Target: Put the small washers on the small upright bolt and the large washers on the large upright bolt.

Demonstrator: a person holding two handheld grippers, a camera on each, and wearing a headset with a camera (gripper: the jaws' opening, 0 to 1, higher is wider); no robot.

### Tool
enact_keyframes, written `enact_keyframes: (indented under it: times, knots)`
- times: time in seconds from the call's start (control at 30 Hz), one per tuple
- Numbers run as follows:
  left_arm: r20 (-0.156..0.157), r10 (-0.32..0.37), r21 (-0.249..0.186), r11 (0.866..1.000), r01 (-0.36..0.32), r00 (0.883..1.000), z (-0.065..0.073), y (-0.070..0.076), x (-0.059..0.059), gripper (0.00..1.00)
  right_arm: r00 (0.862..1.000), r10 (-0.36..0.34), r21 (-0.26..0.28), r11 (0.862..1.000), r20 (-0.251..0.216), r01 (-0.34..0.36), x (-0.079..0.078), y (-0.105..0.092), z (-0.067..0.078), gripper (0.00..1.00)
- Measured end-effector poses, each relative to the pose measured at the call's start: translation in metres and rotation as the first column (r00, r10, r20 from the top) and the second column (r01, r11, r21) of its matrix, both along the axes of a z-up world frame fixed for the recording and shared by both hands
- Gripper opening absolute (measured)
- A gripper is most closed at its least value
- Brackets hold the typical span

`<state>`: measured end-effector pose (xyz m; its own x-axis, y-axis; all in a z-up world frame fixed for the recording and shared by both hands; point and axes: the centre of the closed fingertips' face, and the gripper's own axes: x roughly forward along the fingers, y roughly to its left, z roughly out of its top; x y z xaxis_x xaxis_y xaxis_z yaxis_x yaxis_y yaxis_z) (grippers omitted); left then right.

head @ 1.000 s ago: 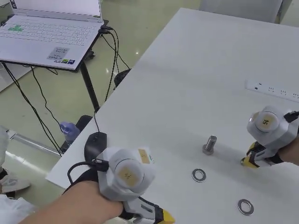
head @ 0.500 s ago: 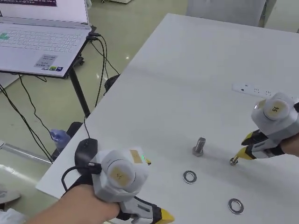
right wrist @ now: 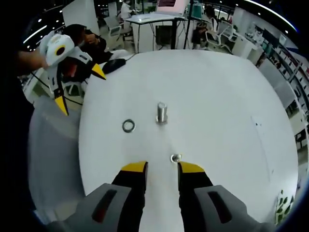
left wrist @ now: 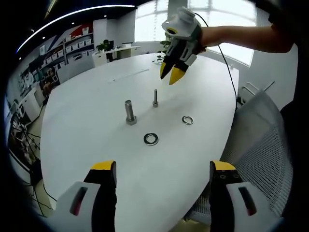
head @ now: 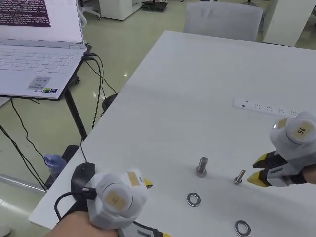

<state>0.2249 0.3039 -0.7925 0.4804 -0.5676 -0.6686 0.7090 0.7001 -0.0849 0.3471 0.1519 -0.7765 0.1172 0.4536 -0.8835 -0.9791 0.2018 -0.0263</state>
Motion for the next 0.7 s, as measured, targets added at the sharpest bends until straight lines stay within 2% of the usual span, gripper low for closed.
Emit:
enact_keyframes:
  times: [0.13,0.3,0.53,0.7]
  knots:
    - [0.010,-0.008,0.012,1.000,0.008,1.000,0.002,0.001,0.001,0.78,1.000,0.021,-0.018,1.000,0.000,-0.021,-0.014,-0.005,-0.006,0.29]
    - [0.023,0.008,0.000,1.000,-0.008,1.000,0.007,0.001,0.003,0.78,0.999,0.027,-0.009,1.000,-0.024,-0.028,-0.032,-0.009,-0.013,0.32]
    - [0.021,0.014,0.005,1.000,-0.014,1.000,0.006,-0.002,-0.002,0.78,0.997,0.074,-0.030,0.997,-0.036,-0.075,-0.055,-0.017,-0.025,0.33]
    - [0.022,0.024,0.004,1.000,-0.024,0.999,0.008,-0.006,-0.004,0.78,0.993,0.109,-0.051,0.992,-0.041,-0.111,-0.064,-0.020,-0.035,0.34]
